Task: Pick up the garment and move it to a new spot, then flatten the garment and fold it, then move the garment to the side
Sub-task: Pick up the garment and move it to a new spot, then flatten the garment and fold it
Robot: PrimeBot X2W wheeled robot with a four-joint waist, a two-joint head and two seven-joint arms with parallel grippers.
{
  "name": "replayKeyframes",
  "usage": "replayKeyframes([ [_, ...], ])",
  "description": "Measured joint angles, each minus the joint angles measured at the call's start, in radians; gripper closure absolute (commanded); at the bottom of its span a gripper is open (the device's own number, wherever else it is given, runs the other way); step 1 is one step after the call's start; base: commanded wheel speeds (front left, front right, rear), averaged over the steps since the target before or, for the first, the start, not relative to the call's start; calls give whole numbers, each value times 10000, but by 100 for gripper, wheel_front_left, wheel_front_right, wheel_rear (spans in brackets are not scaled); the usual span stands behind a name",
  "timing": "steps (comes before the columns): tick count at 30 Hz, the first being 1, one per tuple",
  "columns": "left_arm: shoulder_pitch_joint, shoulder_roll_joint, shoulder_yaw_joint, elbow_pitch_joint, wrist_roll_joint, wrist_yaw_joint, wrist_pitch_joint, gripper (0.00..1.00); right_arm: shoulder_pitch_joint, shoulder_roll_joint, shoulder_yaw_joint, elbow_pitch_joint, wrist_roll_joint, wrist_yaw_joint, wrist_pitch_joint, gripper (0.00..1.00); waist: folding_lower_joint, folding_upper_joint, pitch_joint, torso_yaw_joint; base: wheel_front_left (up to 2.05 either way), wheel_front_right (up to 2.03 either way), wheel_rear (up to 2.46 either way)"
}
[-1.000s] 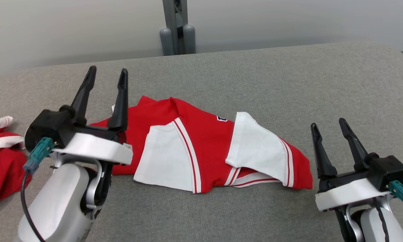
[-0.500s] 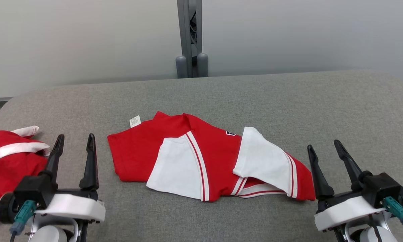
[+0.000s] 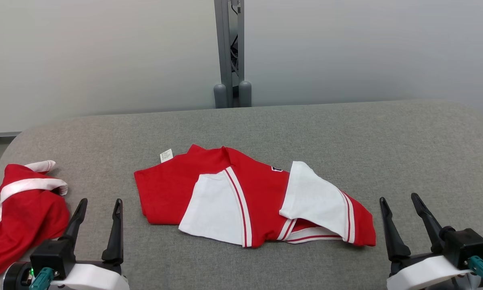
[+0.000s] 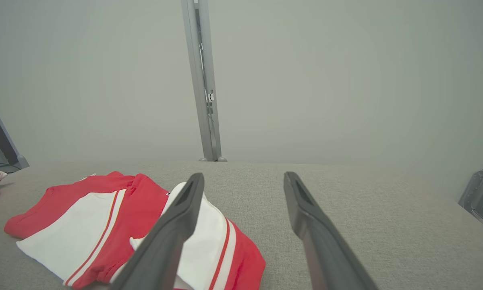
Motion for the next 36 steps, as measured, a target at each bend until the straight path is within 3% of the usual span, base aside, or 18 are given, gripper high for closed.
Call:
replayKeyframes([
  [16,-233,-67,-215,-59,84,90,151,0,104,-10,311,-69,82,0,169,0,0,0,3,243,0,0,0],
  [28,-742,-339,-514,61,148,-4,113,0,-1315,-635,4092,1871,-165,2,523,0,0,0,318,1695,0,0,0],
  [36,-1267,-782,-717,445,163,-245,-119,0,-2768,-932,5643,4079,-125,2,458,0,0,0,898,2635,0,0,0],
])
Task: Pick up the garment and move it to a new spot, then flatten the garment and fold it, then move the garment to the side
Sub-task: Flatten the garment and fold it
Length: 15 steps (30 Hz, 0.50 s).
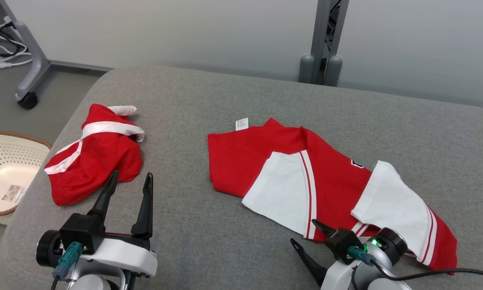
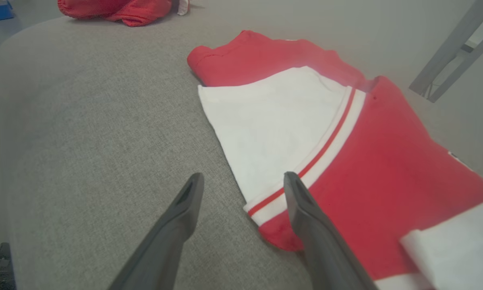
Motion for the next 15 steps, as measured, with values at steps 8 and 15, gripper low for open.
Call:
replayKeyframes([
  [8,-373,-328,-65,353,61,-207,-165,0,-1270,-13,652,1971,-257,-2,-61,66,0,0,591,370,0,0,0],
  [15,-578,-556,-21,575,184,-372,-207,0,-1822,211,692,2901,-42,15,-234,100,0,0,740,149,0,0,0],
])
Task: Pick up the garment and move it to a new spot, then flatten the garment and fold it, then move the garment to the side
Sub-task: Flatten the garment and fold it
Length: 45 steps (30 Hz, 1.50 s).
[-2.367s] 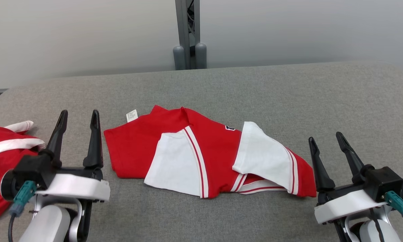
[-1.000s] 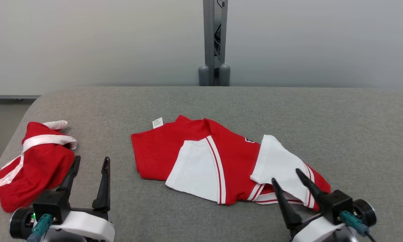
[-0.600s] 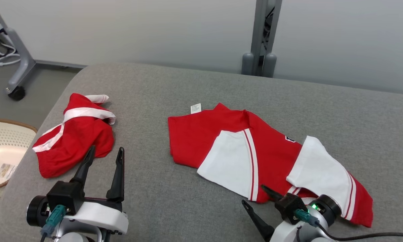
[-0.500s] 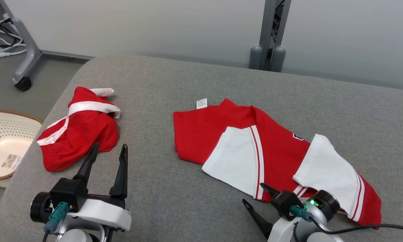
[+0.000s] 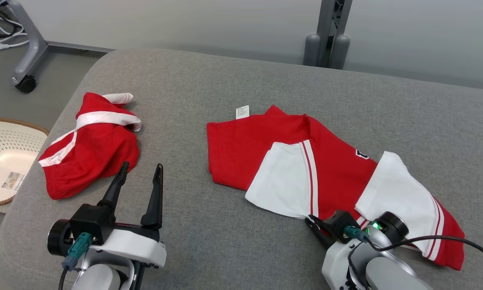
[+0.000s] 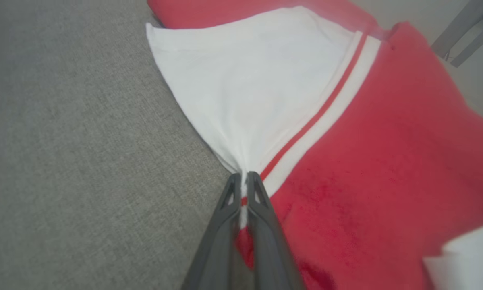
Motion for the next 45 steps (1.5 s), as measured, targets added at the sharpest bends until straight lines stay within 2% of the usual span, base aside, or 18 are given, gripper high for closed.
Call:
replayKeyframes([
  [6,-105,-75,86,119,146,-88,-13,0,-114,40,-481,-115,642,-6,-548,100,0,0,36,-269,0,0,0],
  [12,-58,-96,301,115,253,-88,-33,0,70,-52,-1526,-1563,1220,-8,-807,100,0,0,0,-648,0,0,0],
  [14,-12,-109,357,107,297,-100,-33,0,497,-186,-2282,-2422,1498,-10,-848,100,0,0,-9,-854,0,0,0],
  [16,-4,-113,370,105,307,-102,-33,0,651,-201,-2635,-2708,1622,-10,-828,100,0,0,-17,-915,0,0,0],
  [17,15,-123,407,105,336,-105,-35,0,966,-253,-3450,-3208,1799,-12,-748,100,0,0,-24,-1022,0,0,0],
  [20,17,-136,424,92,387,-174,-38,0,1484,-261,-4642,-3718,2088,-15,-518,100,0,0,-3,-1134,0,0,0],
  [21,17,-136,424,92,387,-174,-38,0,1484,-261,-4642,-3718,2088,-15,-518,100,0,0,-3,-1134,0,0,0],
  [25,13,-138,464,100,412,-190,-38,0,1906,-184,-5869,-4102,2337,-17,-167,100,0,-1,65,-1217,0,0,0],
  [28,8,-142,479,123,433,-221,-38,0,2111,-211,-6385,-4090,2408,-17,86,100,0,0,86,-1255,0,0,0],
  [32,-2,-150,477,169,454,-267,-40,0,2227,-359,-6587,-3795,2696,-17,424,100,0,0,81,-1284,0,0,0],
  [36,-8,-146,474,222,456,-276,-38,0,2438,-617,-6013,-3532,3166,-17,988,100,0,0,50,-1314,0,0,0],
  [40,-1,-121,477,276,447,-276,-38,0,2620,-809,-5697,-3503,3689,-17,1076,100,0,0,12,-1387,0,0,0],
  [41,-1,-119,476,278,445,-276,-38,0,2623,-825,-5670,-3499,3835,-17,1045,57,0,0,10,-1415,0,0,0],
  [42,-1,-119,472,280,445,-274,-38,0,2626,-830,-5626,-3513,3971,-17,961,57,0,0,9,-1443,0,0,0],
  [43,-1,-115,466,284,435,-274,-36,0,2636,-809,-5593,-3544,4171,-17,882,0,0,0,1,-1470,0,0,0],
  [45,6,-86,472,293,416,-265,-25,0,2713,-805,-5570,-3618,4414,-17,704,0,0,0,-41,-1529,0,0,0],
])
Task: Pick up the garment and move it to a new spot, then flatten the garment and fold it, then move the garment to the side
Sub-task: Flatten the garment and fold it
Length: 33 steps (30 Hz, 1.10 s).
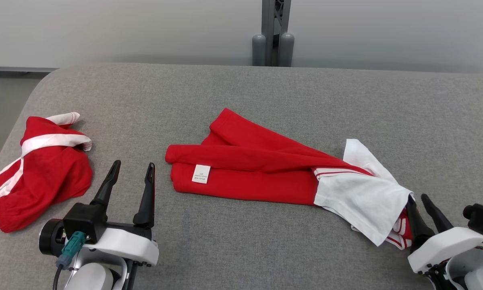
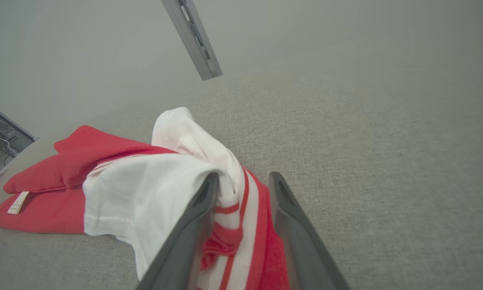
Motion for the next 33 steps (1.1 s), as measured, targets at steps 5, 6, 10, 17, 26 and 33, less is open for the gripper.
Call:
replayKeyframes([
  [5,66,96,75,-52,-27,98,46,0,320,-35,-389,-389,109,0,-500,0,0,0,-181,-154,0,0,0],
  [6,109,125,100,-88,-27,123,58,0,403,2,-506,-523,48,0,-598,0,0,0,-223,-196,0,0,0],
  [10,327,230,194,-230,-40,274,67,0,650,203,-1112,-1214,-525,0,-970,0,0,0,-420,-399,0,0,0],
  [17,724,351,533,-489,-123,639,56,0,1000,884,-1390,-2824,-2339,0,-1149,0,0,0,-847,-742,0,0,0],
  [26,1320,481,646,-794,-25,736,27,0,2087,1390,-604,-4046,-3557,0,-853,0,0,0,-1376,-1002,0,0,0],
  [33,1511,604,535,-658,2,838,305,0,2950,1498,-869,-4353,-3816,0,-660,0,0,0,-1519,-1083,0,0,0],
])
